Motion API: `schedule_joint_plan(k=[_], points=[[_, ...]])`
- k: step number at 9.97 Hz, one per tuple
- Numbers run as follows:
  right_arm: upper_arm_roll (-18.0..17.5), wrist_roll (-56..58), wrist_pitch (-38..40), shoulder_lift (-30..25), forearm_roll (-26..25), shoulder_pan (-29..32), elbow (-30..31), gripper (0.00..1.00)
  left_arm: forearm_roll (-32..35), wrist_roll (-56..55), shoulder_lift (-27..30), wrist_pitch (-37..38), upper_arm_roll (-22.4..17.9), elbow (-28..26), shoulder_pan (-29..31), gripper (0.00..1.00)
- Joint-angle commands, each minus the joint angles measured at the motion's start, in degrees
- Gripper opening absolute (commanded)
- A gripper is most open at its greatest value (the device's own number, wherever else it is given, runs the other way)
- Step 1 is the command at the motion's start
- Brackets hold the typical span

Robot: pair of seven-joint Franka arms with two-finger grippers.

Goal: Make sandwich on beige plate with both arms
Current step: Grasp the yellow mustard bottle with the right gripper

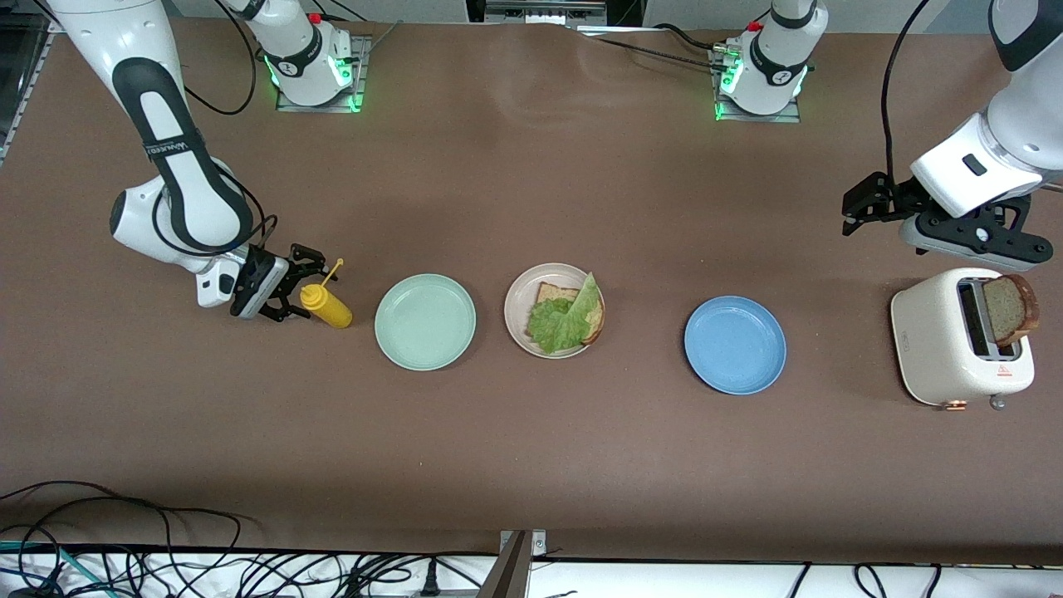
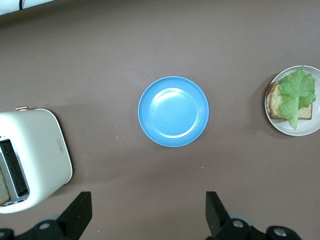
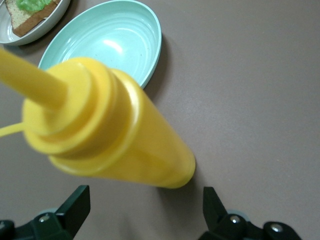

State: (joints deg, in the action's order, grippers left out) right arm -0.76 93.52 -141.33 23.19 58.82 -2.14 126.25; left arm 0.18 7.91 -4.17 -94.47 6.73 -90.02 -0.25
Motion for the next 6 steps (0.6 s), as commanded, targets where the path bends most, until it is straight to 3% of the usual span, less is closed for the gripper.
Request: schedule_joint_plan(k=[1,6], points=[[-0.73,2.37,-0.79,1.95,2.09,-0.32,-2.14,1.00,-1.06,0.44,0.04,0.78,-0.14,0.55,0.16,1.00],[-1.62,2.72,-0.79,3.80,2.61,-0.32,-3.99,1.00,-1.06,0.53,0.04,0.78,-0.05,0.55,0.16,1.00]])
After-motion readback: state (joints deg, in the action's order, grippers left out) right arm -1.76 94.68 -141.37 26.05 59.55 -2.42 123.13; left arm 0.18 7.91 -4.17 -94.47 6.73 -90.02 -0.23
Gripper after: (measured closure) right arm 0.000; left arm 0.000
